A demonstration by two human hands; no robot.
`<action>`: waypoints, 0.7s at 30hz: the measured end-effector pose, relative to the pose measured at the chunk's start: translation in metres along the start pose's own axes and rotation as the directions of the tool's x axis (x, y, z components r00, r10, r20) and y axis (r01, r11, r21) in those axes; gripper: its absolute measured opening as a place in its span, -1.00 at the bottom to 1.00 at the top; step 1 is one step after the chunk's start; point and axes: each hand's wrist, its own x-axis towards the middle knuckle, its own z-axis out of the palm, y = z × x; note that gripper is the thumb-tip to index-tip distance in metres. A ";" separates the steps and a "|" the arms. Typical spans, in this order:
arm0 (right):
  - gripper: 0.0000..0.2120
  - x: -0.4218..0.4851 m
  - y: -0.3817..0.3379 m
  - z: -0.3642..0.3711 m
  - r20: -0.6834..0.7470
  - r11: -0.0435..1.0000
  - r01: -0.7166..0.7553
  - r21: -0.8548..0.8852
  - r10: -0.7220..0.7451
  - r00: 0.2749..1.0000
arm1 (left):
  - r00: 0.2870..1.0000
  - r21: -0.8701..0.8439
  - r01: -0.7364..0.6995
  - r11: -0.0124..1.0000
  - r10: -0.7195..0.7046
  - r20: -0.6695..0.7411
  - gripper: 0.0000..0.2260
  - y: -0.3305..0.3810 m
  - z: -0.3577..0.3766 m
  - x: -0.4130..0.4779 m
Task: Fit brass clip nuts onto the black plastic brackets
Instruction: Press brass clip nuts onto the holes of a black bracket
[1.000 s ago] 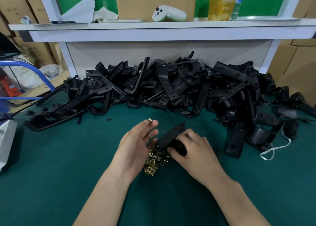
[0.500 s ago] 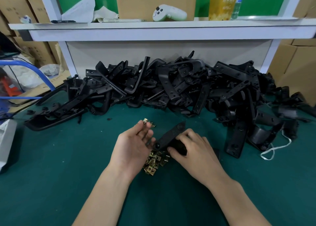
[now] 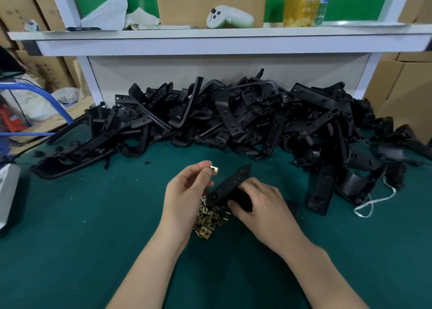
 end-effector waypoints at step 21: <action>-0.67 -0.001 -0.003 0.002 0.021 0.998 0.060 -0.020 -0.060 0.998 | 0.999 0.112 -0.036 0.993 0.036 -0.002 -0.88 0.006 0.014 -0.009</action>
